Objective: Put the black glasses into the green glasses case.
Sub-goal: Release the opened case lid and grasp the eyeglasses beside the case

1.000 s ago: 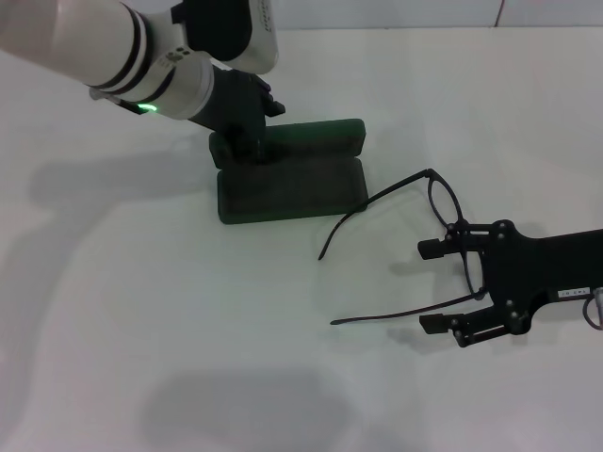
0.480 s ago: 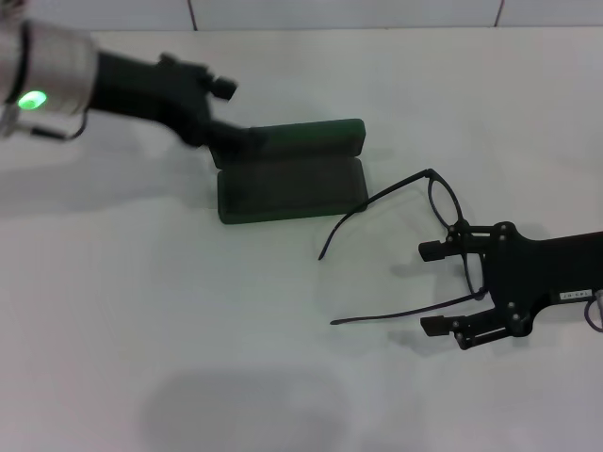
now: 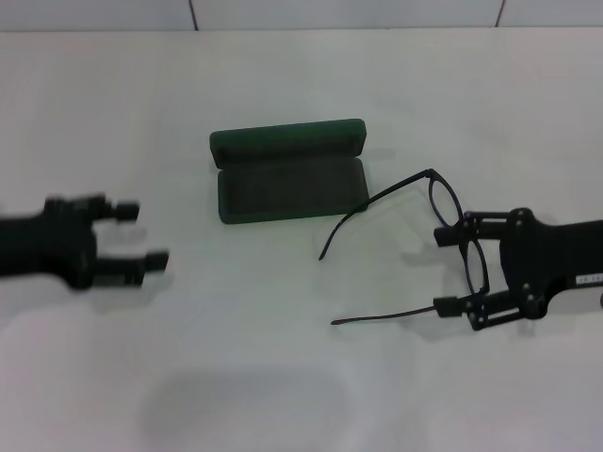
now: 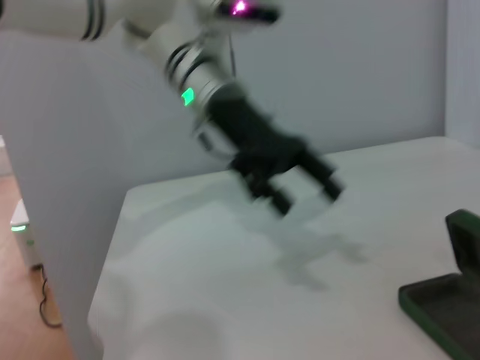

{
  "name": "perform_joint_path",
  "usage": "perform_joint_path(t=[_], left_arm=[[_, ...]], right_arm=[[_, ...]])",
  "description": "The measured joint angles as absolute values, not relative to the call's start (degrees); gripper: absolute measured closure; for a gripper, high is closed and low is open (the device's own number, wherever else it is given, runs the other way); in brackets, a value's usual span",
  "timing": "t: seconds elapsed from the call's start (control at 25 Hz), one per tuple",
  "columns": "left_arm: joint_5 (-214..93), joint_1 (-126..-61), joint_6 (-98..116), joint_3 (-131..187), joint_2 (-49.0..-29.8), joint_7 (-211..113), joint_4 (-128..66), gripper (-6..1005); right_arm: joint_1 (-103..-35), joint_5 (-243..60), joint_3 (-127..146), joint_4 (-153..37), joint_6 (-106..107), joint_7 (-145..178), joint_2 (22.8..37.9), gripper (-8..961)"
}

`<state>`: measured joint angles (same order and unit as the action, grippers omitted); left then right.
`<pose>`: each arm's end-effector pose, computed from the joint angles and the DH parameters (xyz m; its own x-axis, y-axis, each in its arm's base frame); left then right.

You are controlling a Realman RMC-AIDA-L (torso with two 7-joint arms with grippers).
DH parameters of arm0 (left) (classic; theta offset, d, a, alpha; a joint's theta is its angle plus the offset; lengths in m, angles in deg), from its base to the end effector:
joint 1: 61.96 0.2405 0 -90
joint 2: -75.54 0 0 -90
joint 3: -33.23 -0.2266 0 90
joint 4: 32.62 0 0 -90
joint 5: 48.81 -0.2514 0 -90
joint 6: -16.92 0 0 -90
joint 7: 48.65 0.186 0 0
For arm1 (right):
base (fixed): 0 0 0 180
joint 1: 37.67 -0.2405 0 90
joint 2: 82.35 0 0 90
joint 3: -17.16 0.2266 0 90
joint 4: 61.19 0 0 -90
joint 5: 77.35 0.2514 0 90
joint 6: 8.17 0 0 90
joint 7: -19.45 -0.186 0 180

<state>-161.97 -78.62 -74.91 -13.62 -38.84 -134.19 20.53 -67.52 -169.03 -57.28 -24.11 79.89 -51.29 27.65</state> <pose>-0.3038 0.3291 0.0435 0.8404 0.3985 0.3674 0.5023 -0.8272 -0.2518 0.2166 0.3495 -0.0386 0.9157 -0.1017 -0.3889 -0.1273 -0.9910 -0.0408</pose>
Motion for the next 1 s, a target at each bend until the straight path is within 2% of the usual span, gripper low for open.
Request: perform_joint_path(t=[0.16, 0.36, 0.76, 0.88, 1.0], left_arm=[[-162.11, -75.53, -77.01, -13.82, -39.48, -130.28, 18.91, 126], [-162.87, -73.35, -78.07, -13.75, -40.79, -124.43, 18.27, 126], [-163.61, -74.71, -77.82, -13.91, -41.1, -123.27, 18.03, 127], [-163.69, -75.74, -77.81, -13.91, -41.18, -122.19, 17.02, 127], [-163.69, -76.16, -77.75, -13.8, -41.25, -120.45, 16.2, 127]], right_arm=[[-67.45, -169.21, -54.41, -21.34, 81.5, -56.32, 27.28, 99], [-69.57, -173.5, -50.66, -14.69, 81.26, -73.15, 25.73, 99], [-83.21, -198.95, -46.5, -9.54, 84.83, -118.15, 22.94, 108], [-87.54, -207.23, -46.75, -11.67, 86.17, -127.24, 23.1, 113], [-93.12, -215.39, -46.78, -16.09, 86.34, -132.09, 24.35, 113]])
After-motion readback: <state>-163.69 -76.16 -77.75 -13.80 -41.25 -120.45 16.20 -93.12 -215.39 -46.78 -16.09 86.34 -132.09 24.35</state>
